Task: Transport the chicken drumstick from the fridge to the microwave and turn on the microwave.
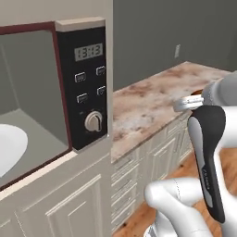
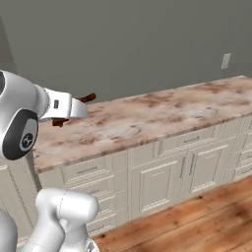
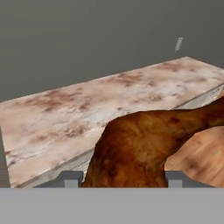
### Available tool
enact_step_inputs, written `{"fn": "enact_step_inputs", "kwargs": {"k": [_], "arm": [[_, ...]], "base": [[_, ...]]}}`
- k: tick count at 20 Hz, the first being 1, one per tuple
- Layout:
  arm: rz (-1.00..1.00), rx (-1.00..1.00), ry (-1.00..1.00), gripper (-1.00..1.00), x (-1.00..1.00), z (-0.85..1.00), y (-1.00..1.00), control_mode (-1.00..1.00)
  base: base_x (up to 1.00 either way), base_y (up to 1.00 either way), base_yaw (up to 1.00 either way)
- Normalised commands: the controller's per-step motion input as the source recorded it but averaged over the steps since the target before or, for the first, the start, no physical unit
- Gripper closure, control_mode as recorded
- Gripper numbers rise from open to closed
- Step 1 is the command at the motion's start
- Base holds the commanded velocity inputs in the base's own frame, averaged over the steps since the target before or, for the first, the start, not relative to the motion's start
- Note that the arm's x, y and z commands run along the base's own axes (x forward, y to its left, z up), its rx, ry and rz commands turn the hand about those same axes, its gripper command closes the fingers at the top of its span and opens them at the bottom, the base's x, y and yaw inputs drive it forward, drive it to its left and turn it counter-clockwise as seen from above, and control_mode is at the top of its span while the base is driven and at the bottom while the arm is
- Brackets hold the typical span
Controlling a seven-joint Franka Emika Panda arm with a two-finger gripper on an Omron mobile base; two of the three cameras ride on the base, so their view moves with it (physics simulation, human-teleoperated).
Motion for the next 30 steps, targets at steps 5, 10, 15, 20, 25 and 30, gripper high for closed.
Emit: {"fn": "enact_step_inputs", "kwargs": {"k": [5, 10, 15, 20, 25, 30], "arm": [[0.0, 0.0, 0.0, 1.0, 0.0, 0.0, 0.0, 1.0], [0.0, 0.0, 0.0, 1.0, 0.0, 0.0, 0.0, 1.0], [0.0, 0.0, 0.0, 1.0, 0.0, 0.0, 0.0, 1.0], [0.0, 0.0, 0.0, 1.0, 0.0, 0.0, 0.0, 1.0], [0.0, 0.0, 0.0, 1.0, 0.0, 0.0, 0.0, 1.0], [0.0, 0.0, 0.0, 1.0, 0.0, 0.0, 0.0, 1.0]], "base": [[-0.87, 0.27, 0.37], [-0.56, 0.77, 0.31], [-0.17, 0.96, 0.28], [0.0, 0.47, 0.33], [0.0, -0.13, 0.51], [0.0, -0.1, 0.56]]}}
